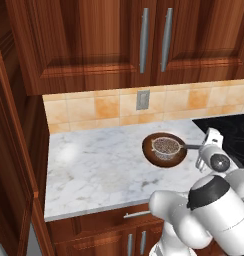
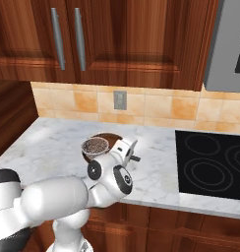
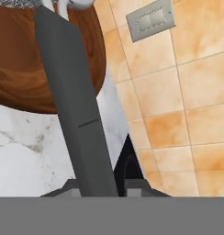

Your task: Open the cabinet and setup a tea strainer by placing it in the bowl upright.

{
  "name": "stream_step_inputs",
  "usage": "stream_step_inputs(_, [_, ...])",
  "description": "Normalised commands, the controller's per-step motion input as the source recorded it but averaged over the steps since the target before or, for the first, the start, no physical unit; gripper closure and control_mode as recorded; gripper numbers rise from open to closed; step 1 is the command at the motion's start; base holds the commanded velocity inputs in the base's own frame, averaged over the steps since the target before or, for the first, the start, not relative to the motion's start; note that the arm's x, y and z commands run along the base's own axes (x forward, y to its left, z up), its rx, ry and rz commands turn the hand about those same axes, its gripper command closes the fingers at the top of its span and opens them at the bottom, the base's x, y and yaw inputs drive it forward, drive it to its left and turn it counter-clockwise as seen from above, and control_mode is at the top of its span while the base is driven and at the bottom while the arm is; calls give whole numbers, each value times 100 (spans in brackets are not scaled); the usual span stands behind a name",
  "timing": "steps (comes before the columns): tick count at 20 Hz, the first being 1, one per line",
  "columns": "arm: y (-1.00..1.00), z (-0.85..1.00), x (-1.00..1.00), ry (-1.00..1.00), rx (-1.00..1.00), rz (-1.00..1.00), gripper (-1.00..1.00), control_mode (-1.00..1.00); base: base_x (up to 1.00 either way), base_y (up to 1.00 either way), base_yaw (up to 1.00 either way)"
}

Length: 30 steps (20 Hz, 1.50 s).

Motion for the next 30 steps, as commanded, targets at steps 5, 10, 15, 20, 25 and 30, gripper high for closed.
stream_step_inputs(5, [0, -10, 28, 0, -1, 0, 100, -100, 0, 0, 0])
stream_step_inputs(10, [0, -18, 17, -4, 0, 0, 100, -100, 0, 0, 0])
stream_step_inputs(15, [8, -16, 4, -11, -1, 0, 100, -100, 0, 0, 0])
stream_step_inputs(20, [25, -7, 0, -17, -4, 0, 100, -100, 0, 0, 0])
stream_step_inputs(25, [36, -1, 0, -10, -1, 0, 100, -100, 0, 0, 0])
stream_step_inputs(30, [20, -8, 0, -1, 0, 0, 100, -100, 0, 0, 0])
